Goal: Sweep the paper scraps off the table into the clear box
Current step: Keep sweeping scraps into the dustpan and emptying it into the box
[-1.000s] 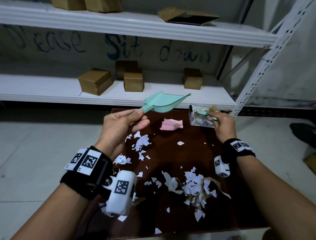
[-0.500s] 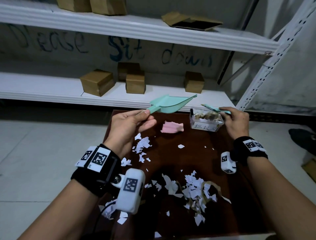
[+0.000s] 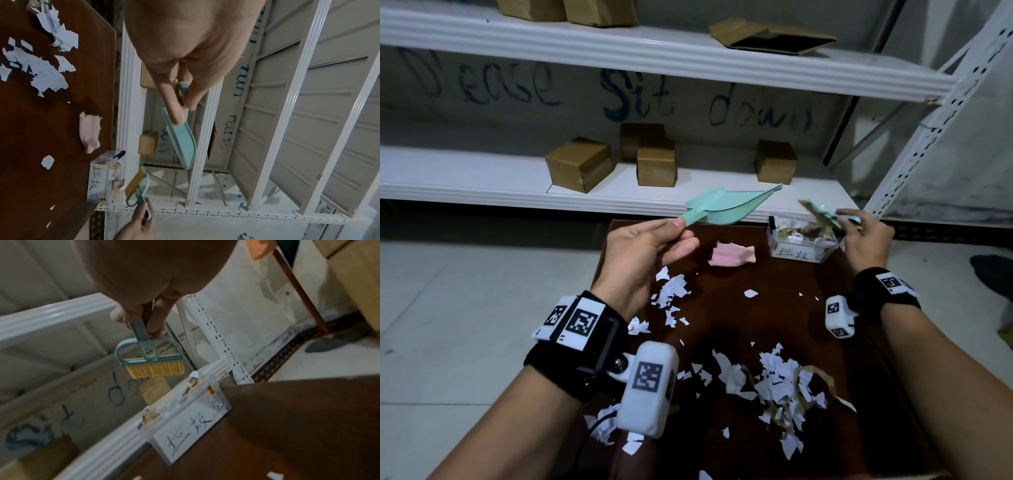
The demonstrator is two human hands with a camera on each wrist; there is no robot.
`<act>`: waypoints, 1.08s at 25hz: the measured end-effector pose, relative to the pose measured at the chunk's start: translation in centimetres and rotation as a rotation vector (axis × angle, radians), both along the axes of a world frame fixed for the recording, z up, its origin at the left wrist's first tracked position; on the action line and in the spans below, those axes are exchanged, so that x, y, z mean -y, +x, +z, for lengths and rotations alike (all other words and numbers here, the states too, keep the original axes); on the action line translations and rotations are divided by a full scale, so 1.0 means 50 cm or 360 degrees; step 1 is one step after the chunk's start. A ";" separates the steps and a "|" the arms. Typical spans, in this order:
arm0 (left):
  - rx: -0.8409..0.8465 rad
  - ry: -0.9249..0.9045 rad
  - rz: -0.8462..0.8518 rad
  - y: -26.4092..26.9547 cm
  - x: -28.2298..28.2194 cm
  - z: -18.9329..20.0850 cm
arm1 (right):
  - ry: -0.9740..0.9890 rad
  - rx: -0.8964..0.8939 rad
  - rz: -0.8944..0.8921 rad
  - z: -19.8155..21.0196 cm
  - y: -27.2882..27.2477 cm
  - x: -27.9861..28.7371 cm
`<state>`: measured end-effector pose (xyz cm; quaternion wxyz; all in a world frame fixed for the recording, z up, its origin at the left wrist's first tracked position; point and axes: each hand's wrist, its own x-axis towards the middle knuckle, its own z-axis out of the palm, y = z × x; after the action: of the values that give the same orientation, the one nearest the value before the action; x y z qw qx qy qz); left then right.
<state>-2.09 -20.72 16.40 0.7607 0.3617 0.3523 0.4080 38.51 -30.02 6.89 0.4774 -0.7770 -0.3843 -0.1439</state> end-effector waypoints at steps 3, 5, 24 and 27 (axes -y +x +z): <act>-0.0001 0.0009 0.0005 0.003 -0.005 0.000 | 0.0277 -0.0237 -0.0168 -0.005 0.020 -0.006; 0.0001 0.0015 0.0007 0.006 -0.005 0.000 | 0.0350 -0.0321 -0.0227 -0.017 0.026 -0.008; 0.0008 -0.0017 -0.0014 0.020 -0.009 -0.010 | 0.0523 -0.0526 -0.0177 -0.081 0.128 -0.052; 0.0034 -0.0005 0.0011 0.027 -0.008 -0.009 | 0.0518 -0.0623 -0.0120 -0.100 0.118 -0.063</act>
<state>-0.75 -20.31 15.96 0.7635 0.3549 0.3460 0.4140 44.41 -26.85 1.88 0.6559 -0.7167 -0.2271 -0.0683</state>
